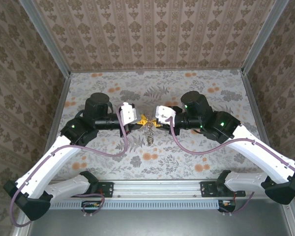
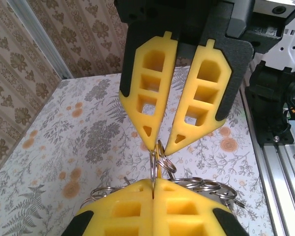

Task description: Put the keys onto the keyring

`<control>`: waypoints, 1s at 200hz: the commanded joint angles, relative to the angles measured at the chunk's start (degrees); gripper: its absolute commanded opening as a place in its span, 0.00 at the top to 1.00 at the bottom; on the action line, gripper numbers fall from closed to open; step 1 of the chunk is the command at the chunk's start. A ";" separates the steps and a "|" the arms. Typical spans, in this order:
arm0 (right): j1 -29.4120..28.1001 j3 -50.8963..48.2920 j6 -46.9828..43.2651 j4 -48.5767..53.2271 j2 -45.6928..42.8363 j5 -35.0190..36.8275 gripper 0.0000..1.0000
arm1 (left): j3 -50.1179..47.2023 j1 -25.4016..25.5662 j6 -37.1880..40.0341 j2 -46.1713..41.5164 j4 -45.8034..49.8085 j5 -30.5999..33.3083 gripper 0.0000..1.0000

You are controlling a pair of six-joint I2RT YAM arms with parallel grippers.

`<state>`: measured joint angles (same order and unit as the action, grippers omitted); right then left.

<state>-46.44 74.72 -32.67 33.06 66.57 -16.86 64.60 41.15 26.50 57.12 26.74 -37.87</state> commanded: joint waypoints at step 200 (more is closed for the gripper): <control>-1.53 3.41 -0.73 1.93 -1.79 3.49 1.00 | -1.40 -1.70 -1.15 -2.89 -1.43 -4.65 1.00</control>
<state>-47.00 75.29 -31.51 32.97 65.43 -18.26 63.44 39.90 25.71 55.51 26.33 -40.73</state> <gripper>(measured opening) 0.066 0.060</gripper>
